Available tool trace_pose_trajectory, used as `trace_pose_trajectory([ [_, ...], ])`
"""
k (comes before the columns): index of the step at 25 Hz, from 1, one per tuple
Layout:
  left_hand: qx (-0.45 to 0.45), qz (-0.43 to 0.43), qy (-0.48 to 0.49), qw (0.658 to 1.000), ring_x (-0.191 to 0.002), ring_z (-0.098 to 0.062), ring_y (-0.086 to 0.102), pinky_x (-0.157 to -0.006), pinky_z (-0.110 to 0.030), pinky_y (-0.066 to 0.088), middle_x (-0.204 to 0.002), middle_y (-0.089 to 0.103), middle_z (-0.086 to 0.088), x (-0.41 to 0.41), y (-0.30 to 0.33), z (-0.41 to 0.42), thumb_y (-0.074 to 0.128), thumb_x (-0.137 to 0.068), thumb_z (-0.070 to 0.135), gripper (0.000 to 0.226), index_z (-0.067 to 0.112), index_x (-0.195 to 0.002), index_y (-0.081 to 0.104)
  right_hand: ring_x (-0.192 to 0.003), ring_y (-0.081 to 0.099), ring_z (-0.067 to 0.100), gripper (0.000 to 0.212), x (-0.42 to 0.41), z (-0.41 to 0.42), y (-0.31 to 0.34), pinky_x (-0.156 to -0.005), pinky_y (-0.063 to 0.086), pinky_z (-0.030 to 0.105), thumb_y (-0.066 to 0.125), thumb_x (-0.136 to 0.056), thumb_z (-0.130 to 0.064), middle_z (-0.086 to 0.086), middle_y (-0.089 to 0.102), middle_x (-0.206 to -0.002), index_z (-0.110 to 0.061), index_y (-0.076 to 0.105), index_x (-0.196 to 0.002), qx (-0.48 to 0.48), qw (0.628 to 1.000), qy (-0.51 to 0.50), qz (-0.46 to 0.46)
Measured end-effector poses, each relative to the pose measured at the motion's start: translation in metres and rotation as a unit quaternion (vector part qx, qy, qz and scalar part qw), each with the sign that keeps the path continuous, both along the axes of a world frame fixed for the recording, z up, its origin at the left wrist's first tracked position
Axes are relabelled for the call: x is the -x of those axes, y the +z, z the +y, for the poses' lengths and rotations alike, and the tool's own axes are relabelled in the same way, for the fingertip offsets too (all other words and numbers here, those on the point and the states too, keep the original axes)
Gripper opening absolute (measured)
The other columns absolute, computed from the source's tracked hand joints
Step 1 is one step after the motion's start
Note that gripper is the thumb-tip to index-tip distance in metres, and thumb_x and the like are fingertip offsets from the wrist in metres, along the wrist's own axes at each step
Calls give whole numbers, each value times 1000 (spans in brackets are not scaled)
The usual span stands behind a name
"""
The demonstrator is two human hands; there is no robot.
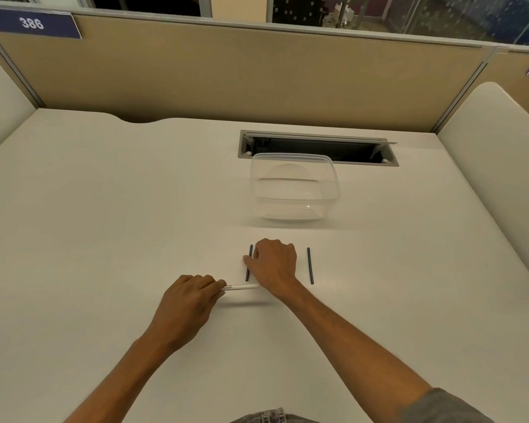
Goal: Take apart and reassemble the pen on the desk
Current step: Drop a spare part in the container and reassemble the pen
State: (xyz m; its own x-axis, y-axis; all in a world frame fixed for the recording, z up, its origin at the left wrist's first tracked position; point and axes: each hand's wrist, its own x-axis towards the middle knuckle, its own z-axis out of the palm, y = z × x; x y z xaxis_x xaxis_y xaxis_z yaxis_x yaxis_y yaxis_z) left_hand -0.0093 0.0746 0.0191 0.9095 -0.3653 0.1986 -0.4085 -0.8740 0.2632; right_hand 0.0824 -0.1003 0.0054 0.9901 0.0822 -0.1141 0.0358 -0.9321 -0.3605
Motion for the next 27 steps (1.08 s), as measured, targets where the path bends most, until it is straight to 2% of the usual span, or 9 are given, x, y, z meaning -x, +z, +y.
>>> trace_pose_trajectory([
  [3,2,7,-1,1000,-56,-22,59,-58,-31,50,-74,68,2,2,3,1,61,-91,23,15,14,-98,72,-81,66,25,23,-3,6,-4,-78,31,33,58,-92,-33,3,71,-83,-17,54,-76,4,1000,-11,-5],
  [7,11,3,8,1000,-56,-22,58,-61,-31,50,-73,68,2,0,6,1,64,-90,20,15,14,-102,73,-81,66,26,21,-6,-2,4,-79,38,34,59,-88,-30,3,73,-82,-12,69,-82,-38,999,-18,-1],
  [10,27,1,25,999,-57,-23,58,-69,-32,50,-74,67,4,-6,10,3,41,-96,32,37,14,-107,71,-77,67,23,20,-19,-20,33,-72,47,32,61,-86,-31,1,75,-80,-15,73,-83,-102,993,-15,-54],
  [12,36,-6,35,999,-58,-24,57,-71,-34,50,-73,65,3,-13,13,4,34,-96,35,43,14,-108,70,-75,68,21,17,-37,-36,56,-68,52,31,63,-86,-31,0,76,-81,-17,73,-87,-113,987,-2,-116],
  [15,40,-17,39,998,-58,-24,55,-72,-36,50,-73,63,4,-22,17,2,34,-96,36,43,14,-108,70,-79,69,21,15,-70,-60,79,-76,55,36,64,-89,-25,3,76,-89,-14,72,-96,-82,982,39,-163],
  [18,35,-21,33,999,-60,-24,56,-78,-34,47,-73,63,5,-30,18,0,35,-96,36,42,15,-109,69,-85,67,23,18,-103,-73,85,-86,53,41,61,-93,-23,7,75,-96,-10,72,-101,-38,984,74,-160],
  [22,35,-20,36,999,-62,-23,57,-82,-33,43,-74,64,5,-35,17,-2,35,-96,35,41,15,-108,69,-93,66,22,23,-131,-76,81,-94,48,39,61,-94,-28,6,74,-103,-13,71,-109,26,982,121,-144],
  [25,36,-5,35,999,-63,-24,57,-82,-35,46,-75,63,5,-35,17,-4,34,-96,36,43,15,-109,69,-101,66,21,31,-139,-78,79,-100,44,39,61,-94,-34,3,72,-110,-16,66,-119,7,984,100,-148],
  [27,41,4,33,999,-63,-24,57,-81,-34,46,-76,63,4,-34,17,-7,34,-96,35,43,15,-110,69,-99,66,20,31,-134,-79,79,-97,47,37,61,-94,-33,3,73,-109,-15,67,-118,-43,982,59,-175],
])
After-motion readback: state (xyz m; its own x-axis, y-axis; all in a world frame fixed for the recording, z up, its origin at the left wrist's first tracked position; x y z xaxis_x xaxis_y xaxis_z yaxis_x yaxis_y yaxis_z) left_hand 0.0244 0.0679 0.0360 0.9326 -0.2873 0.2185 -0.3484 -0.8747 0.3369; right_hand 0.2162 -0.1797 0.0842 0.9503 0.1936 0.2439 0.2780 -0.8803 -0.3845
